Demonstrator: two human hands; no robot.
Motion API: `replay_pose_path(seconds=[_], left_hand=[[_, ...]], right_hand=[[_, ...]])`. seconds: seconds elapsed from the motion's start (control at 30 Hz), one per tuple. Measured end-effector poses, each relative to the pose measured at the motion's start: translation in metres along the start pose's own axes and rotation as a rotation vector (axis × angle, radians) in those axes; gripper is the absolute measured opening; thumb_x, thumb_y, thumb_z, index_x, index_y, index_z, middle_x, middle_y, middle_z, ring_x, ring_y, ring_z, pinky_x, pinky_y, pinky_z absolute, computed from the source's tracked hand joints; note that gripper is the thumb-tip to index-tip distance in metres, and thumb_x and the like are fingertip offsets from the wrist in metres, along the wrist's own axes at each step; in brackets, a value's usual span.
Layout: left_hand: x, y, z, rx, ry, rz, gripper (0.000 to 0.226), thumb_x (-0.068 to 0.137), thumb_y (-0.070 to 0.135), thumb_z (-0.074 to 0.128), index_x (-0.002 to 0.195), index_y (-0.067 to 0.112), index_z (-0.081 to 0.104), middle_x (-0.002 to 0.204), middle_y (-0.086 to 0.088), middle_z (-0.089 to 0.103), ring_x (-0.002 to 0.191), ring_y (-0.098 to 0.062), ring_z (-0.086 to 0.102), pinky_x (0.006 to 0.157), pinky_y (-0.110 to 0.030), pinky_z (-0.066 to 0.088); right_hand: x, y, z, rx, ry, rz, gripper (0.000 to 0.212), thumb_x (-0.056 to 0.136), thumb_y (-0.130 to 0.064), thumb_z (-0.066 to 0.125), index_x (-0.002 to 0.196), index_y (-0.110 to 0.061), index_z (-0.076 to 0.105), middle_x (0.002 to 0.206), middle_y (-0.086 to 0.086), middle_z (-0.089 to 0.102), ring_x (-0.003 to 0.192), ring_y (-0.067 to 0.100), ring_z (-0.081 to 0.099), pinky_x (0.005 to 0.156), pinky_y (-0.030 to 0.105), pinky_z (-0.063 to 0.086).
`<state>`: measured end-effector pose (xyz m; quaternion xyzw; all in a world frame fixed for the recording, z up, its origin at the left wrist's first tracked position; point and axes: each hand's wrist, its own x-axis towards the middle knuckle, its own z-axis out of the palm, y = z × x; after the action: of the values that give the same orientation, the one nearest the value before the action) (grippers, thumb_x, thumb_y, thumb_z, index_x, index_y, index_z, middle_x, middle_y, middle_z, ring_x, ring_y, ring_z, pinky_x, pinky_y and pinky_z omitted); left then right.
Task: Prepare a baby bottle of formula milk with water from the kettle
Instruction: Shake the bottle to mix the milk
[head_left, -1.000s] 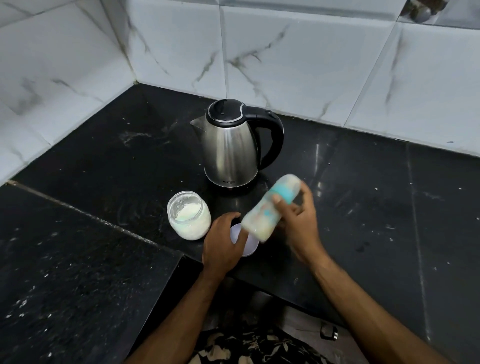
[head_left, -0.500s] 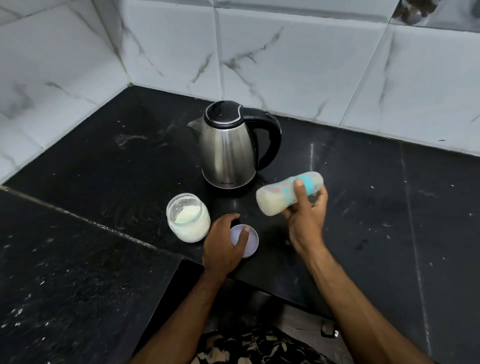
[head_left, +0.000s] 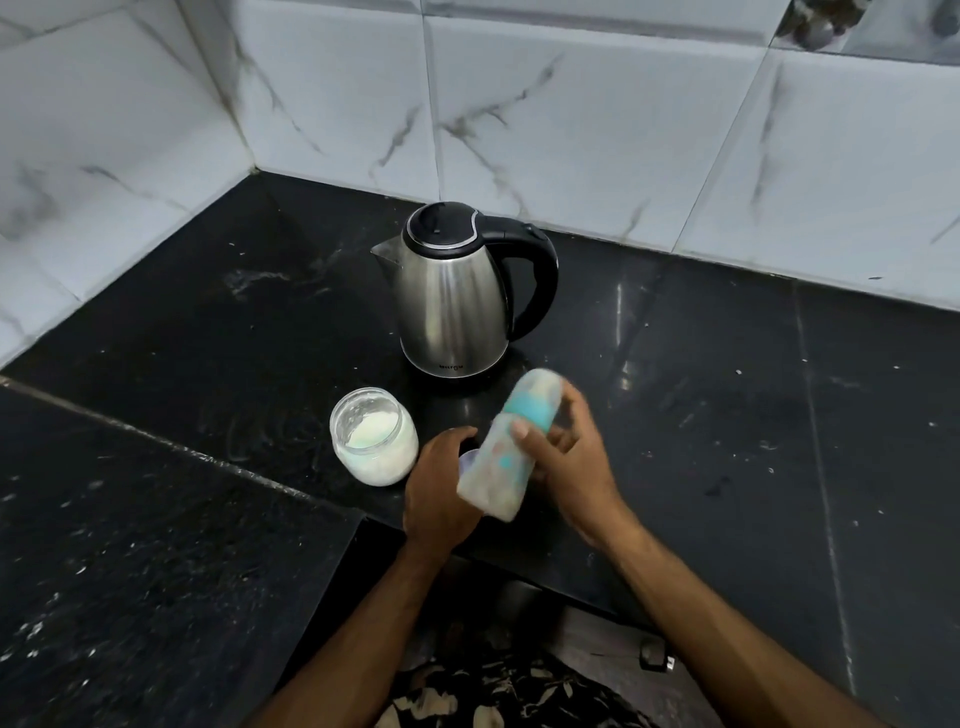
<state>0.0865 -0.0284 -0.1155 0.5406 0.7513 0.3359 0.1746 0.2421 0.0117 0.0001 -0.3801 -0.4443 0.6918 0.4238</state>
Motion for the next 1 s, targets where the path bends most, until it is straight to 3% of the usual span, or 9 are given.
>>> replay_pose_path(seconds=[0.07,0.13,0.23,0.33,0.43,0.5,0.63,0.83,1.0], left_hand=[[0.000,-0.001,0.000,0.007,0.002,0.001,0.046,0.079,0.053,0.069,0.117,0.027,0.063,0.111,0.010,0.067,0.105,-0.009,0.063,0.091,-0.028,0.050],[-0.004,0.006,-0.002,-0.073,0.104,-0.015,0.050,0.081,0.052,0.060,0.121,0.022,0.062,0.117,0.007,0.065,0.108,-0.009,0.059,0.093,-0.027,0.046],[-0.012,0.020,-0.006,-0.075,0.159,0.009,0.049,0.086,0.054,0.052,0.122,0.021,0.062,0.121,0.009,0.064,0.112,-0.009,0.056,0.096,-0.024,0.043],[-0.003,0.008,-0.001,-0.020,0.104,-0.038,0.047,0.082,0.052,0.065,0.120,0.026,0.062,0.118,0.011,0.065,0.107,-0.007,0.059,0.093,-0.021,0.044],[0.004,-0.010,0.007,0.080,-0.050,0.009,0.051,0.079,0.062,0.068,0.118,0.031,0.060,0.109,0.014,0.065,0.100,-0.005,0.063,0.088,-0.030,0.053],[0.001,-0.003,0.004,0.026,0.040,-0.038,0.047,0.081,0.059,0.061,0.118,0.030,0.061,0.112,0.015,0.066,0.103,-0.004,0.061,0.091,-0.029,0.052],[-0.010,0.017,-0.004,-0.066,0.159,0.014,0.049,0.086,0.054,0.052,0.122,0.021,0.061,0.122,0.009,0.064,0.112,-0.010,0.057,0.094,-0.022,0.041],[0.000,-0.001,0.001,0.061,0.004,-0.021,0.050,0.079,0.057,0.070,0.120,0.031,0.059,0.113,0.016,0.064,0.103,-0.004,0.061,0.089,-0.027,0.052],[-0.009,0.014,-0.005,-0.091,0.144,-0.001,0.047,0.087,0.051,0.056,0.122,0.021,0.061,0.121,0.008,0.064,0.112,-0.010,0.057,0.095,-0.025,0.043]], right_hand=[[-0.001,-0.003,-0.003,-0.070,-0.058,0.010,0.074,0.066,-0.031,0.082,0.131,-0.031,0.045,0.108,0.014,0.069,0.092,0.028,0.072,0.066,0.037,0.059],[0.008,-0.014,-0.009,0.061,0.100,-0.016,0.074,0.070,-0.026,0.083,0.133,-0.026,0.044,0.105,0.012,0.070,0.087,0.025,0.072,0.062,0.038,0.059],[0.021,-0.025,-0.015,0.343,0.328,-0.041,0.054,0.087,-0.022,0.067,0.135,-0.021,0.043,0.106,0.002,0.066,0.087,0.015,0.070,0.061,0.036,0.059],[0.008,-0.009,-0.005,0.223,0.187,0.009,0.055,0.087,-0.016,0.071,0.134,-0.021,0.043,0.099,0.003,0.070,0.088,0.022,0.070,0.067,0.043,0.061],[-0.007,0.000,0.001,-0.009,-0.061,0.042,0.067,0.077,-0.018,0.075,0.135,-0.025,0.041,0.101,0.007,0.073,0.091,0.027,0.072,0.068,0.040,0.060],[0.001,-0.006,-0.002,0.054,0.034,-0.004,0.067,0.077,-0.018,0.079,0.134,-0.025,0.043,0.101,0.007,0.072,0.089,0.025,0.072,0.067,0.041,0.060],[0.020,-0.022,-0.014,0.337,0.349,-0.041,0.054,0.087,-0.023,0.066,0.135,-0.025,0.041,0.105,0.002,0.066,0.087,0.016,0.071,0.063,0.037,0.060],[-0.012,0.007,0.001,-0.021,-0.017,0.034,0.077,0.065,-0.034,0.082,0.131,-0.030,0.044,0.107,0.009,0.070,0.093,0.025,0.071,0.066,0.036,0.058],[0.013,-0.016,-0.010,0.269,0.285,0.001,0.060,0.080,-0.027,0.075,0.132,-0.026,0.043,0.114,0.011,0.066,0.094,0.025,0.071,0.068,0.040,0.060]])
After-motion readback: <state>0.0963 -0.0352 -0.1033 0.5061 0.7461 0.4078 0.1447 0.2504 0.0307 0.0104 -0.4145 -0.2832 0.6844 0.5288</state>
